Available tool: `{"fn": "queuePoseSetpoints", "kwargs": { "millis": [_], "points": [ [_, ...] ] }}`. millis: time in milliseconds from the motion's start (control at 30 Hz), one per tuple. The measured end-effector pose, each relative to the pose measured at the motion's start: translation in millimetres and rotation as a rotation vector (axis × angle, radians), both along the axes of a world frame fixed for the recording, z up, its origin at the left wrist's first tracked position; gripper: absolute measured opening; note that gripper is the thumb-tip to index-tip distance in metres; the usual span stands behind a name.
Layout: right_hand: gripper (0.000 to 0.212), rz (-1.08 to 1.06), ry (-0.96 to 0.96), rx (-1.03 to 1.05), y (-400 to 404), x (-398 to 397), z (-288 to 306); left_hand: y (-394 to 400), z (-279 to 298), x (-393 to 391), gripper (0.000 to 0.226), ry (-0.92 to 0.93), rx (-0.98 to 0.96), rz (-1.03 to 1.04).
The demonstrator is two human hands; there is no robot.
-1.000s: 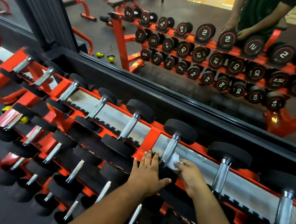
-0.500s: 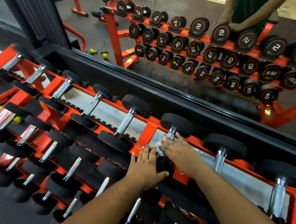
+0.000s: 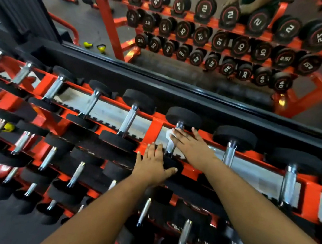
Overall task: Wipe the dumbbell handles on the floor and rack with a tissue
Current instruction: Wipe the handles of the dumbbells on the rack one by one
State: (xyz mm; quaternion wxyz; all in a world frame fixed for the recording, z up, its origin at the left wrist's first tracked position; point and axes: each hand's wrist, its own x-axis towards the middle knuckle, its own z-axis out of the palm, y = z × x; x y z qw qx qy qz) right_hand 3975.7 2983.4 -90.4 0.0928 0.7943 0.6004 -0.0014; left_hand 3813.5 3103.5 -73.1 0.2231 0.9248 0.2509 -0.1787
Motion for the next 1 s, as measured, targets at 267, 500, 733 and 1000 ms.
{"fn": "queuePoseSetpoints", "kwargs": {
  "millis": [267,500,733,1000],
  "points": [
    [0.053,0.184,-0.024,0.053,-4,1,-16,0,-2,0,0.108,0.006,-0.004,0.004],
    [0.064,-0.377,0.541,0.381,13,-26,-24,2,-1,0,0.108,0.002,-0.022,-0.009],
    [0.052,-0.846,1.156,0.699,12,-63,-22,4,-4,0,0.106,-0.004,-0.035,-0.021],
    [0.024,-1.150,1.486,0.980,54,-35,-4,4,-7,-1,0.105,-0.017,-0.039,-0.020]
  ]
}}
